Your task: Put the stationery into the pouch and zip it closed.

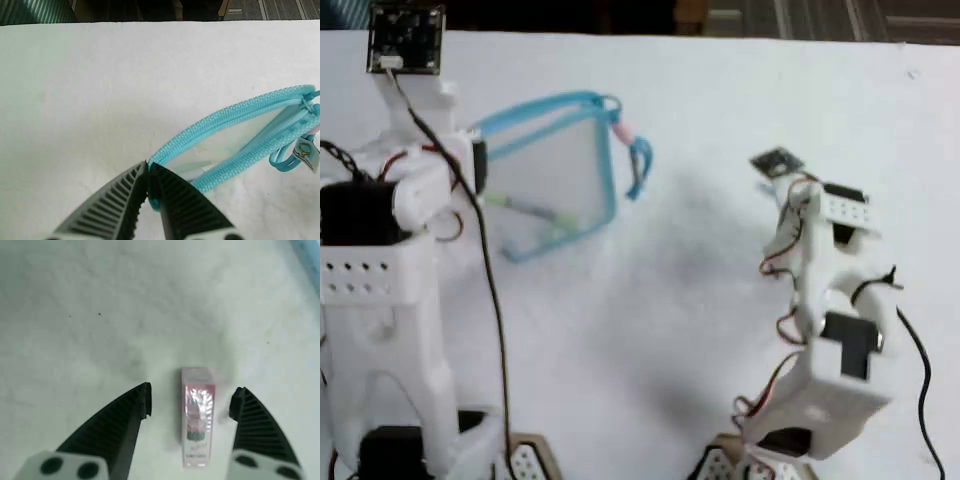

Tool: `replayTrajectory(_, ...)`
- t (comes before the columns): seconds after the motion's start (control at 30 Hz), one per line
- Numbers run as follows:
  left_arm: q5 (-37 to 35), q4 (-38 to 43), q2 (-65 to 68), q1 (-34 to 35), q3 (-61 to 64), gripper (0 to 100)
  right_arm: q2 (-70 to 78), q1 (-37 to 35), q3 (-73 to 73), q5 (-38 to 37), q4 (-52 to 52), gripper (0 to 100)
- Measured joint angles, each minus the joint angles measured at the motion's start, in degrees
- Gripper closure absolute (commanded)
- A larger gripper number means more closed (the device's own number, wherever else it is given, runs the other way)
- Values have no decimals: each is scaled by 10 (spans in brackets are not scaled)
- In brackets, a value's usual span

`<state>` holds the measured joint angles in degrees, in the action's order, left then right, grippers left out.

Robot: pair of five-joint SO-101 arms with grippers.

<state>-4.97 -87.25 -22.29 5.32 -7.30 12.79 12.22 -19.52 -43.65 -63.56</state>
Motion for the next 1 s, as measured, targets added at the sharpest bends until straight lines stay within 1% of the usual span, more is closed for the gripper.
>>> replayTrajectory(0.07, 0, 0, 0, 0, 0, 976, 21, 0, 0, 0, 16, 757)
replayTrajectory(0.13, 0, 0, 0, 0, 0, 976, 35, -1, 4, -1, 25, 805)
replayTrajectory(0.27, 0, 0, 0, 0, 0, 976, 46, 4, 14, -1, 42, 981)
replayTrajectory(0.3, 0, 0, 0, 0, 0, 976, 47, 8, 19, -1, 48, 985)
replayTrajectory(0.37, 0, 0, 0, 0, 0, 976, 52, 12, 25, -1, 56, 954)
replayTrajectory(0.47, 0, 0, 0, 0, 0, 976, 51, 13, 26, -1, 57, 985)
replayTrajectory(0.5, 0, 0, 0, 0, 0, 976, 47, 13, 25, -1, 57, 981)
replayTrajectory(0.63, 0, 0, 0, 0, 0, 976, 12, 11, 17, 0, 54, 981)
replayTrajectory(0.73, 0, 0, 0, 0, 0, 976, -41, 7, 16, 18, 47, 981)
replayTrajectory(0.87, 0, 0, 0, 0, 0, 976, -142, -19, 16, 88, 45, 981)
replayTrajectory(1.0, 0, 0, 0, 0, 0, 976, -252, -76, 16, 179, 45, 981)
